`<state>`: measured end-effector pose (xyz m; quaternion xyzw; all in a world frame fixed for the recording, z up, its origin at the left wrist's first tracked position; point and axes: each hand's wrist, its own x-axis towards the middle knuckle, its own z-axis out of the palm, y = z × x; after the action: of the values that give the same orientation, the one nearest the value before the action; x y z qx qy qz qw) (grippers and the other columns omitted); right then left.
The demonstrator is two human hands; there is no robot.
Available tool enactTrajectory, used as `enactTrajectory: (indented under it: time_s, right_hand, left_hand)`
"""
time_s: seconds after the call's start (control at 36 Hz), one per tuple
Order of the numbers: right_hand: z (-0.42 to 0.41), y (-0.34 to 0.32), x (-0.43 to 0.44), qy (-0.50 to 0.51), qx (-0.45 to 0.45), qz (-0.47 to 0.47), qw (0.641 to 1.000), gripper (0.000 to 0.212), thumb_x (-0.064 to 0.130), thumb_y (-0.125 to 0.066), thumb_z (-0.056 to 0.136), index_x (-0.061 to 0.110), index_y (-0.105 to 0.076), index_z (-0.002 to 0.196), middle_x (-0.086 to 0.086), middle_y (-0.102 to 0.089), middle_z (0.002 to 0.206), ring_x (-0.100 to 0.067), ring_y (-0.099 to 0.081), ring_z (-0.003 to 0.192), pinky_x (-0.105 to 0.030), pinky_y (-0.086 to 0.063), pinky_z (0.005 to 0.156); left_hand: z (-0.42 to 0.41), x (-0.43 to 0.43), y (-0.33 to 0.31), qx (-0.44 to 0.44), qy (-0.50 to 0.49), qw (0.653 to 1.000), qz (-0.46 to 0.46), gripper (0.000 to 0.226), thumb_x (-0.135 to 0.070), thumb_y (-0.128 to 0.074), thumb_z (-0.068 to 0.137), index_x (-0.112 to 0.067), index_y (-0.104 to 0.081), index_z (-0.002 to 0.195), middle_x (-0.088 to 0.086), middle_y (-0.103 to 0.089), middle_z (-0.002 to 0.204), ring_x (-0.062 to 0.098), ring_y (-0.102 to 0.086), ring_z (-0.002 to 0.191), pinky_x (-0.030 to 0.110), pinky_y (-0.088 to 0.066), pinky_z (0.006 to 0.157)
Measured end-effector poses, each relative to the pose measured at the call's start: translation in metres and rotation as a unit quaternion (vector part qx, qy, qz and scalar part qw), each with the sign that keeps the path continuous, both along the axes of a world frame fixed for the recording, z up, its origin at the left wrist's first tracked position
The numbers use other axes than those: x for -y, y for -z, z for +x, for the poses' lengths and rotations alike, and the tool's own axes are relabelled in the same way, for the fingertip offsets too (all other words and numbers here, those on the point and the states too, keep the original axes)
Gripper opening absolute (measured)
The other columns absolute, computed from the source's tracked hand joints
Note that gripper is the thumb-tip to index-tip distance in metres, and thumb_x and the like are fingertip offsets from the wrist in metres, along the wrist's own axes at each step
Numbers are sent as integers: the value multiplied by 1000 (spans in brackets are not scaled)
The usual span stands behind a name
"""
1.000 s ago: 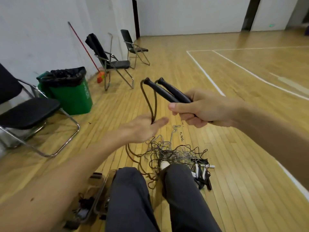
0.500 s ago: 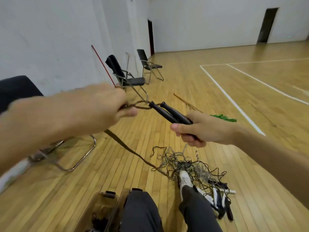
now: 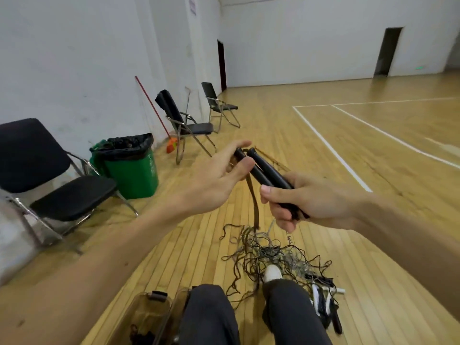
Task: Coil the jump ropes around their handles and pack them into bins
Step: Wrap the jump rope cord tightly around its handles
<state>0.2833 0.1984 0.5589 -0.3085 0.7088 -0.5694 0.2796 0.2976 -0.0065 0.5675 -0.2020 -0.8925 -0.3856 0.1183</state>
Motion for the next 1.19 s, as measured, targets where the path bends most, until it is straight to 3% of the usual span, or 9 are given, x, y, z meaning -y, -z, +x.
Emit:
enactTrajectory:
  time_s: [0.19, 0.28, 0.47, 0.64, 0.78, 0.86, 0.97, 1.08, 1.19]
  right_hand:
    - [5, 24, -16, 58, 91, -27, 994, 29, 36, -57, 93, 8, -52, 99, 5, -33, 59, -7, -32, 44, -17, -26, 40]
    - [7, 37, -21, 67, 115, -27, 991, 37, 39, -64, 85, 8, -53, 101, 5, -33, 60, -8, -31, 46, -18, -24, 42]
    - [7, 72, -37, 60, 225, -39, 972, 29, 37, -68, 89, 11, -64, 102, 2, -34, 65, -11, -32, 50, -22, -26, 46]
    - [3, 103, -39, 67, 255, -6, 965, 25, 34, -49, 103, 12, -50, 91, 2, -38, 63, -11, -38, 51, -20, -32, 48]
    - [-7, 113, -42, 27, 286, -34, 957, 23, 31, -51, 101, 13, -47, 87, 1, -37, 61, -8, -35, 46, -18, -26, 41]
    - [-18, 108, -42, 27, 291, -88, 952, 22, 31, -51, 98, 12, -46, 87, 2, -37, 59, -6, -33, 43, -16, -28, 38]
    - [-36, 93, -45, 73, 245, -131, 958, 23, 31, -51, 97, 11, -49, 85, 3, -35, 57, -6, -32, 42, -16, -27, 37]
    - [-49, 97, -49, 113, 152, -26, 981, 21, 28, -49, 103, 9, -49, 93, 1, -32, 60, -10, -29, 45, -19, -25, 40]
    - [-55, 124, -56, 165, 73, 85, 980, 15, 24, -48, 106, 14, -56, 100, 7, -35, 59, -9, -30, 49, -20, -28, 43]
  left_hand:
    - [-7, -28, 26, 1, 61, 982, 176, 23, -38, -53, 92, -21, -57, 107, -9, -61, 74, 9, -62, 68, 25, -58, 65]
    - [-14, -33, 42, 81, 73, 967, 230, 25, -36, -54, 95, -13, -56, 104, -2, -42, 59, 16, -40, 48, 25, -36, 39]
    - [-32, -43, 86, 119, 11, 973, 198, 23, -33, -47, 104, -15, -51, 90, -9, -36, 58, 7, -31, 46, 16, -29, 42]
    - [-44, -49, 111, 196, 48, 957, 210, 31, -26, -38, 107, -16, -41, 78, -13, -36, 52, 2, -31, 44, 14, -27, 42]
    - [-61, -48, 130, 222, 45, 940, 254, 54, -62, -30, 94, -17, -47, 70, -7, -37, 53, 9, -29, 44, 19, -22, 44]
    - [-67, -57, 147, 254, 14, 907, 337, 73, -73, -26, 85, -6, -57, 86, -5, -40, 55, 11, -35, 48, 22, -30, 47]
    - [-62, -81, 161, 261, 29, 890, 374, 50, -55, -27, 100, -11, -49, 89, -5, -31, 56, 8, -25, 44, 20, -23, 40]
    - [-61, -92, 170, 249, 10, 924, 290, 34, -42, -28, 107, -19, -53, 104, -5, -33, 60, 6, -28, 44, 20, -25, 40]
    - [-68, -81, 184, 196, 27, 980, 8, 39, -43, -28, 107, -24, -52, 132, -13, -55, 79, 7, -51, 63, 33, -45, 59]
